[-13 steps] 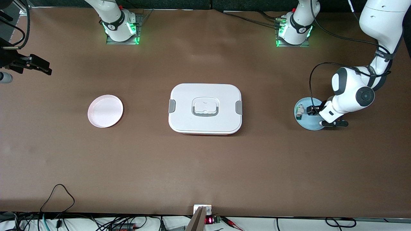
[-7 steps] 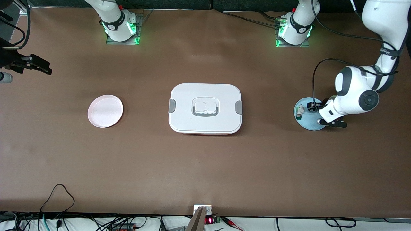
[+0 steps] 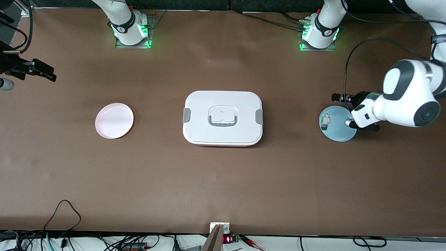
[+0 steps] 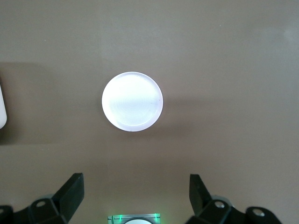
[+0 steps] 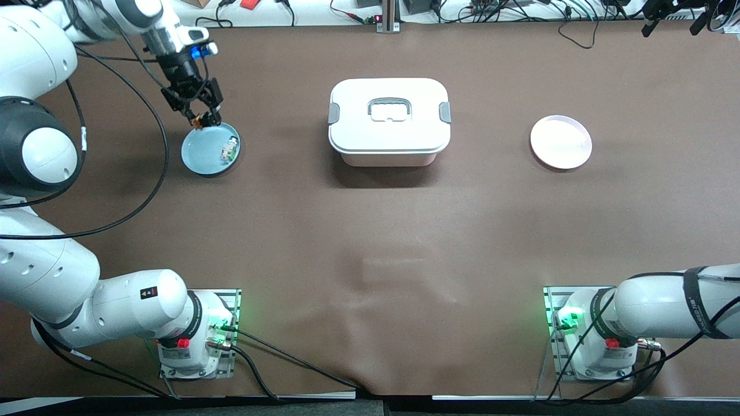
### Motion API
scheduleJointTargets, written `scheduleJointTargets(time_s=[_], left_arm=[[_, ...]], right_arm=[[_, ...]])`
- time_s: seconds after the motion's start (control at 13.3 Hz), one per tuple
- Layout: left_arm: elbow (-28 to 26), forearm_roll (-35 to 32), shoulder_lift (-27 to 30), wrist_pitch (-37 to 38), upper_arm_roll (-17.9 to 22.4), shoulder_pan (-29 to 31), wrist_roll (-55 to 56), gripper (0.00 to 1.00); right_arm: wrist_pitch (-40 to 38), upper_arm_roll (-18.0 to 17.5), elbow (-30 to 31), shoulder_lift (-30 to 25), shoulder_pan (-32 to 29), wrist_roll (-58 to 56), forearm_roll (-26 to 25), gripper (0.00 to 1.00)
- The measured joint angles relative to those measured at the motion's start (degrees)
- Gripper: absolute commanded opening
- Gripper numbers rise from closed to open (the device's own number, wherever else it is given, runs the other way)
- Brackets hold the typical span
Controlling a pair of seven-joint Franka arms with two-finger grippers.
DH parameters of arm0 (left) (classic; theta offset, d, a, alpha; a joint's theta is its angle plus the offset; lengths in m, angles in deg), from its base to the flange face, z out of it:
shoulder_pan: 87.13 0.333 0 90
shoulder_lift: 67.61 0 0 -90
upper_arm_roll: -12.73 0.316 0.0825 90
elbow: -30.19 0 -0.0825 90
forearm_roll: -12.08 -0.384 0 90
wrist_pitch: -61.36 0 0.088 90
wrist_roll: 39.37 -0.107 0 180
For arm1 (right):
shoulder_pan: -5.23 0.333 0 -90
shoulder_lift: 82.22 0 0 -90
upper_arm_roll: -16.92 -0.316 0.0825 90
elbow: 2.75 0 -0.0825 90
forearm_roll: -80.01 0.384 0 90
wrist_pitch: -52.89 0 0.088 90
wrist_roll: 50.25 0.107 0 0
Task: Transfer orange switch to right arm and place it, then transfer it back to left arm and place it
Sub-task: 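Lift the switch with the left gripper while the right gripper reaches in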
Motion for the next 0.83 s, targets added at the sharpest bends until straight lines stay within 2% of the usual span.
scheduleJointTargets(time_s=[0.23, 0.38, 0.6, 0.83], left_arm=[[7.6, 12.09, 0.56, 12.6, -2.51, -0.09, 13.54, 0.13], [12.74, 20.83, 0.95, 18.08, -5.07, -0.07, 26.17, 0.13], [18.19, 32.19, 1.06, 19.3, -12.22, -0.27, 45.77, 0.12], [19.37, 43.84, 1.05, 11.77, -17.96, -0.87, 57.47, 0.11]], right_arm=[[0.0, 0.01, 0.0, 0.01, 0.0, 0.0, 0.0, 1.0], [-0.24, 0.43, -0.48, 0.01, -0.09, -0.64, 0.0, 1.0], [-4.75, 1.44, -2.76, -0.12, -0.53, -4.84, 2.26, 1.0], [-8.7, 1.76, -4.94, -1.02, -0.71, -5.43, 11.76, 1.0]])
